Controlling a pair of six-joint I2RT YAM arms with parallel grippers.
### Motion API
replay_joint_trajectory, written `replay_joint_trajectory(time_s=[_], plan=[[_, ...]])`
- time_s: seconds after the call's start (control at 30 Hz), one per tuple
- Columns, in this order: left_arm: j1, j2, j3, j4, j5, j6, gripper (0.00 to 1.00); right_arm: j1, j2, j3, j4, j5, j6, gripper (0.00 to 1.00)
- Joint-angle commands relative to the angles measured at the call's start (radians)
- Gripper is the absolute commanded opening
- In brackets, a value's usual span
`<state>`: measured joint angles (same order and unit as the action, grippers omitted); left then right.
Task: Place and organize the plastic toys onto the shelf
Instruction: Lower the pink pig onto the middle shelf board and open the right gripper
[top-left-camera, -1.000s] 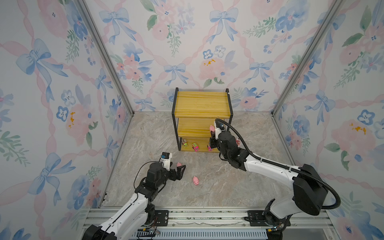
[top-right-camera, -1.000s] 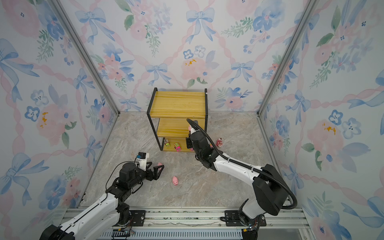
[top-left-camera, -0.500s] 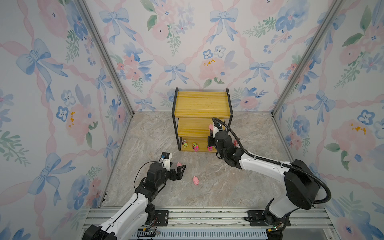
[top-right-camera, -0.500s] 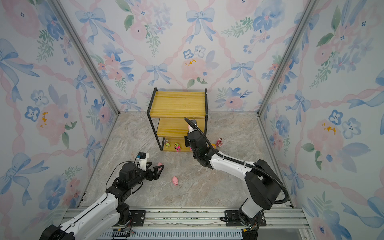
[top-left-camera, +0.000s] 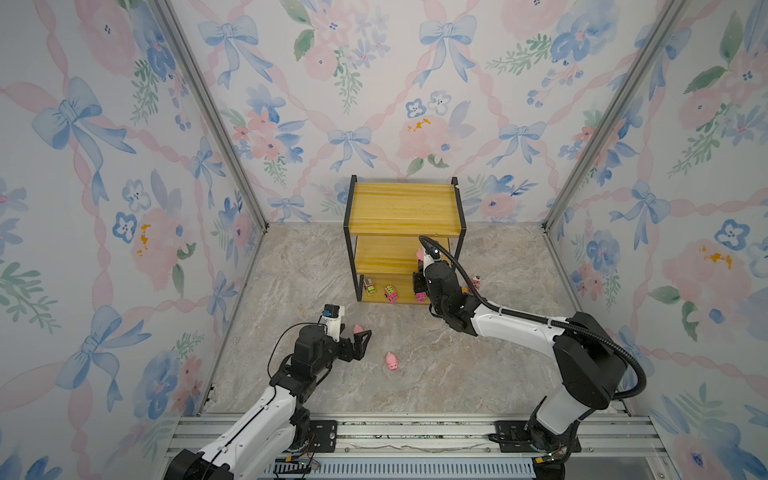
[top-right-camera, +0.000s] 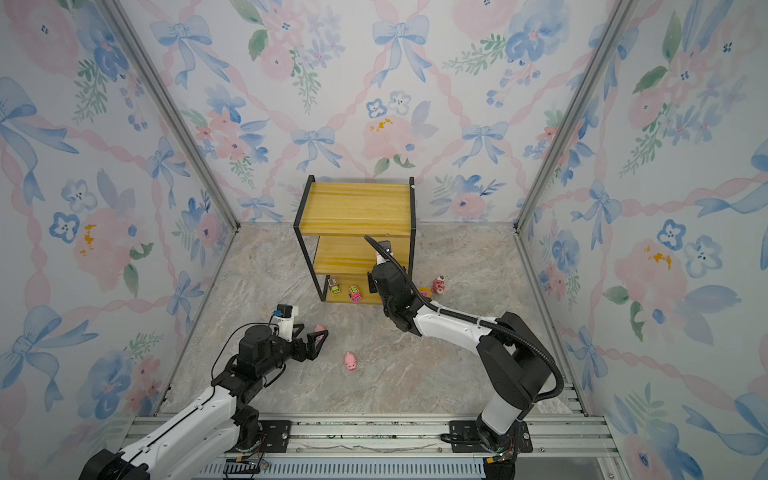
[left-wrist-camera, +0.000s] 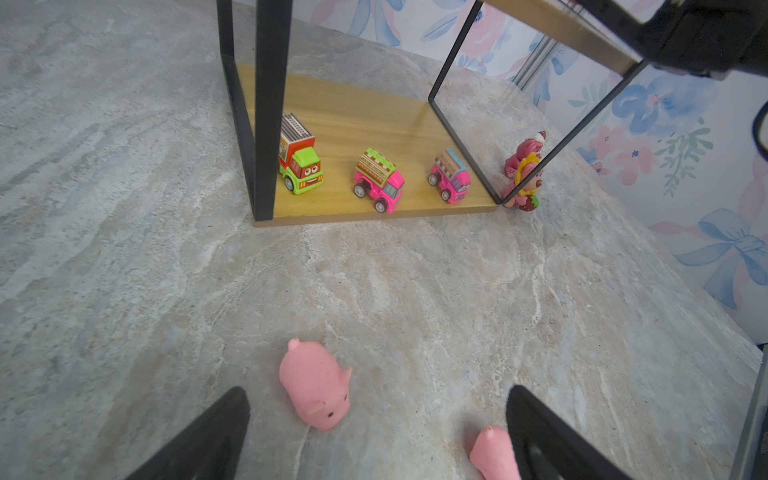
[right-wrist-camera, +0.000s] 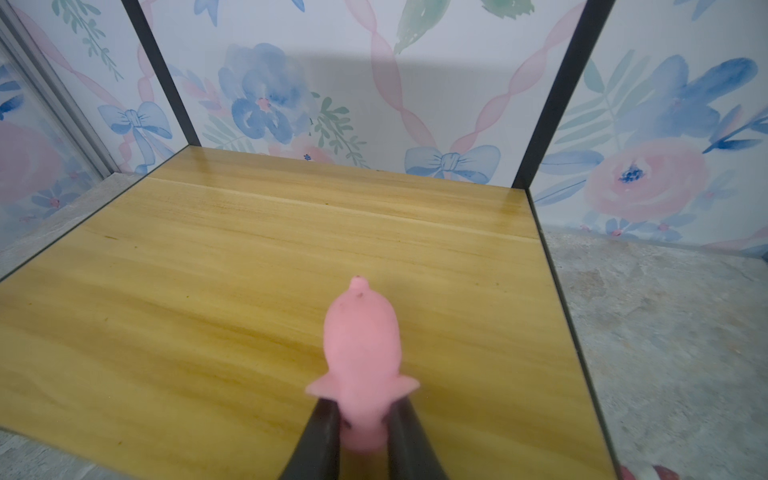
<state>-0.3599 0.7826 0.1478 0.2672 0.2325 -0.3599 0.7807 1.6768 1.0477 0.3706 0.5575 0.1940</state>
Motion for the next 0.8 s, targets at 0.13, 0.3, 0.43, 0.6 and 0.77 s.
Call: replay_joint_trajectory(time_s=[0.13, 0.3, 0.43, 0.6, 0.77], plan=[[-0.005, 0.011, 0.007, 0.017, -0.005, 0.021, 0.97, -0.033, 0.022, 0.038, 0.030, -0.012, 0.015, 0.21], [-0.005, 0.014, 0.009, 0.017, -0.005, 0.021, 0.97, -0.041, 0.024, 0.047, 0.027, -0.021, 0.013, 0.21], [-0.005, 0.013, 0.008, 0.018, -0.005, 0.021, 0.97, -0.049, 0.032, 0.051, 0.025, -0.031, 0.019, 0.21], [-0.005, 0.014, 0.009, 0.018, -0.004, 0.021, 0.97, -0.054, 0.045, 0.064, 0.028, -0.037, 0.018, 0.21], [-0.005, 0.016, 0.009, 0.017, -0.005, 0.021, 0.97, -0.063, 0.062, 0.084, 0.029, -0.048, 0.019, 0.21]])
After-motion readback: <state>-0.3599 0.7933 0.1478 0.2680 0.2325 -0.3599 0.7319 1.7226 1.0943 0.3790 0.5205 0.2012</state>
